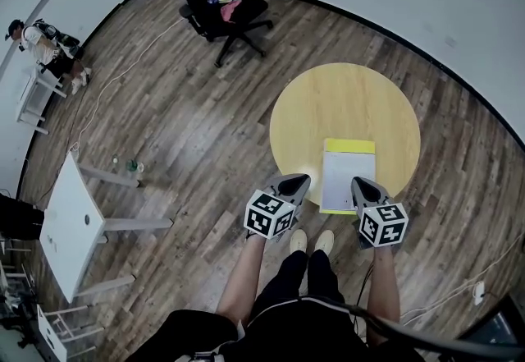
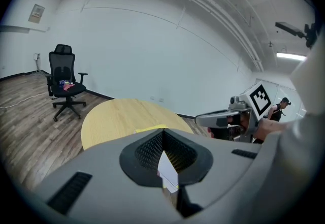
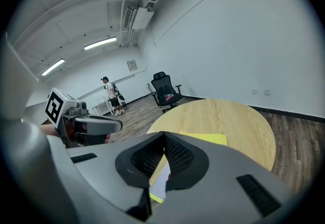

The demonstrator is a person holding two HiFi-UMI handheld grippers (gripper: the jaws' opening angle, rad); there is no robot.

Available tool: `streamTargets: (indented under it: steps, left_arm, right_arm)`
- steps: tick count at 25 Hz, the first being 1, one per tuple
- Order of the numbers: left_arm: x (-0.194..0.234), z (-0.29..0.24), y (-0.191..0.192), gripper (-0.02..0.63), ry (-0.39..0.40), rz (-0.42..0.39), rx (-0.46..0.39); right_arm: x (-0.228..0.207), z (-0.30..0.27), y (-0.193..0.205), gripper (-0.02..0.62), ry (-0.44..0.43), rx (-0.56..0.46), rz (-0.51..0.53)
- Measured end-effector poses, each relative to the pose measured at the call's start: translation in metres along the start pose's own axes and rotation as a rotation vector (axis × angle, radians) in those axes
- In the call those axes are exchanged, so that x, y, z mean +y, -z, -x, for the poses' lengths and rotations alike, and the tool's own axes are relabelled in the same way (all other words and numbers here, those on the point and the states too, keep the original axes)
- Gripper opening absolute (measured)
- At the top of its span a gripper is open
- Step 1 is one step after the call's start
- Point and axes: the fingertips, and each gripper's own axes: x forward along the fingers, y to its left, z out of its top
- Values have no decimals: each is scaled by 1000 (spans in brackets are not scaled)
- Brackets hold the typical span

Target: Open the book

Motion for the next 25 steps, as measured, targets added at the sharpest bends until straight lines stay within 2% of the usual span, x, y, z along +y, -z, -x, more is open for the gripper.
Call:
streamTargets:
  steps: [15, 25]
  left_arm:
    - [2, -12, 88, -2, 4, 92, 108]
    - [0, -11, 106, -2, 10, 110, 120]
  right_arm:
    - [8, -20, 97, 6, -34, 137, -69]
    - [11, -24, 115, 5, -35, 161, -74]
